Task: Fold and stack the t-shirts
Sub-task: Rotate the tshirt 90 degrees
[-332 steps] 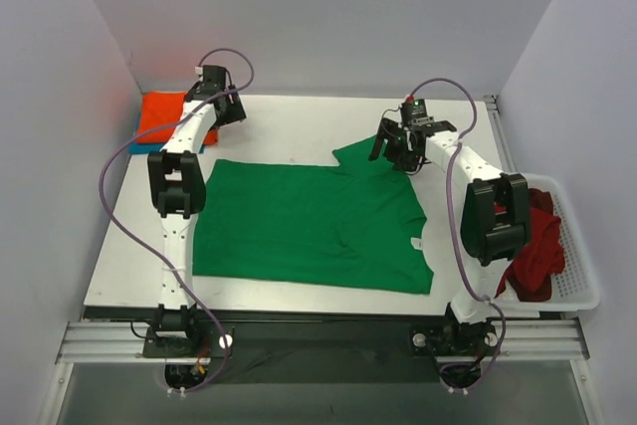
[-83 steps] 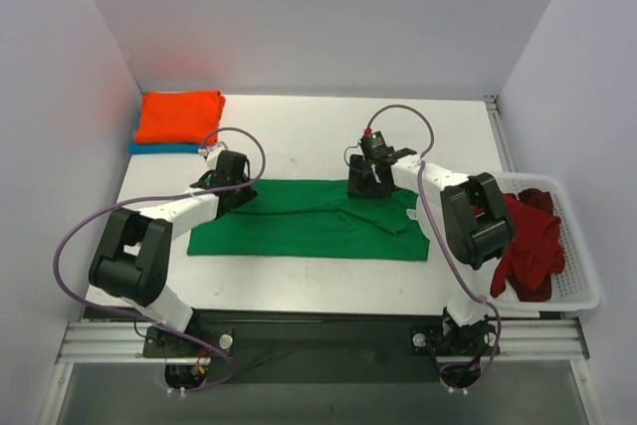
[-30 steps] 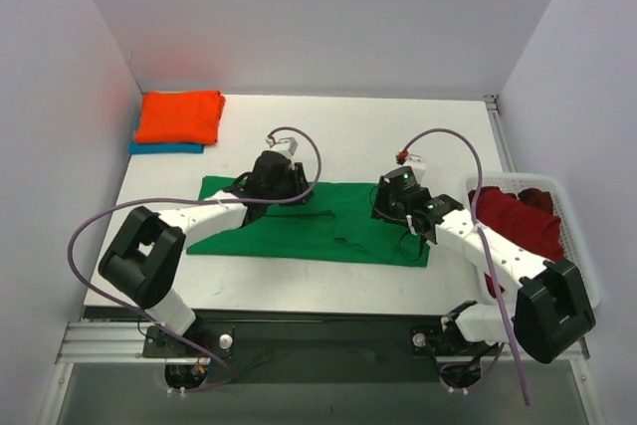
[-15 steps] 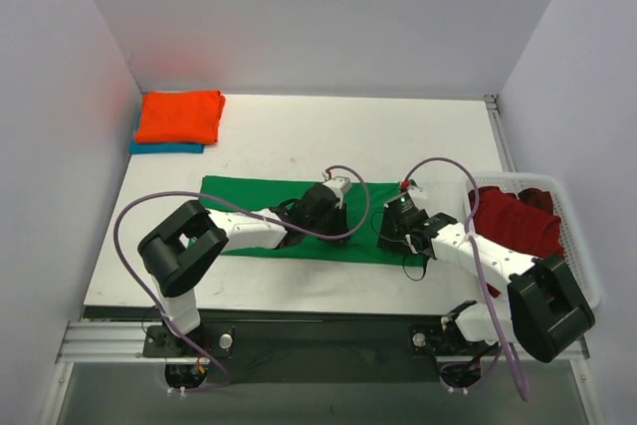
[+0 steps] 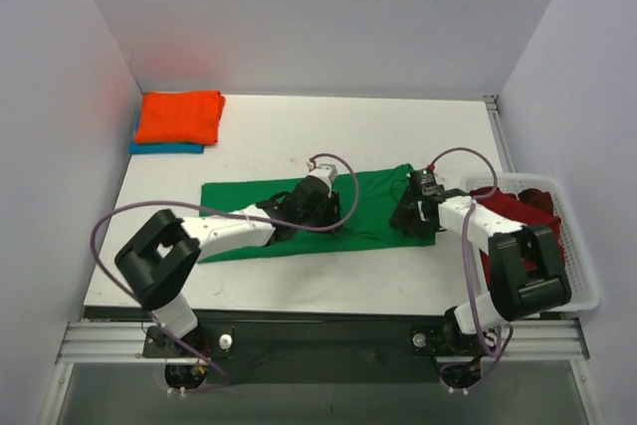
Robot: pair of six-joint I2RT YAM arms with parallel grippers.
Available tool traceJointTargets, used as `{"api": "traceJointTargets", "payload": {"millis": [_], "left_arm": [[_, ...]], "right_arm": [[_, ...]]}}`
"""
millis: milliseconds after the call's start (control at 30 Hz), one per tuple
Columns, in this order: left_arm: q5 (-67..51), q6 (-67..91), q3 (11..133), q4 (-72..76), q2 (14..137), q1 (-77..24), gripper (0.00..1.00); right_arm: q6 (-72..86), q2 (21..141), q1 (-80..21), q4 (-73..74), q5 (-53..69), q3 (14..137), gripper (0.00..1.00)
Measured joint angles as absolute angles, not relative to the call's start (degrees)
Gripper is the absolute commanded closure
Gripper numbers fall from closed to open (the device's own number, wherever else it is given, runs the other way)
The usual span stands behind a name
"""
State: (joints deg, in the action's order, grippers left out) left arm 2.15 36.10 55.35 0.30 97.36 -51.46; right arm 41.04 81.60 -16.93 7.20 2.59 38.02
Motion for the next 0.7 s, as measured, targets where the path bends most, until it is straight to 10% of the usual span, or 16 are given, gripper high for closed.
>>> {"api": "traceJointTargets", "payload": {"millis": [433, 700], "left_arm": [[23.3, 40.6, 53.2, -15.6, 87.0, -42.6, 0.59], [25.1, 41.4, 49.3, -19.4, 92.7, -42.7, 0.67]], "right_arm": [[36.2, 123.3, -10.7, 21.3, 6.7, 93.2, 0.53], [31.2, 123.9, -11.2, 27.5, 4.5, 96.6, 0.50]]}}
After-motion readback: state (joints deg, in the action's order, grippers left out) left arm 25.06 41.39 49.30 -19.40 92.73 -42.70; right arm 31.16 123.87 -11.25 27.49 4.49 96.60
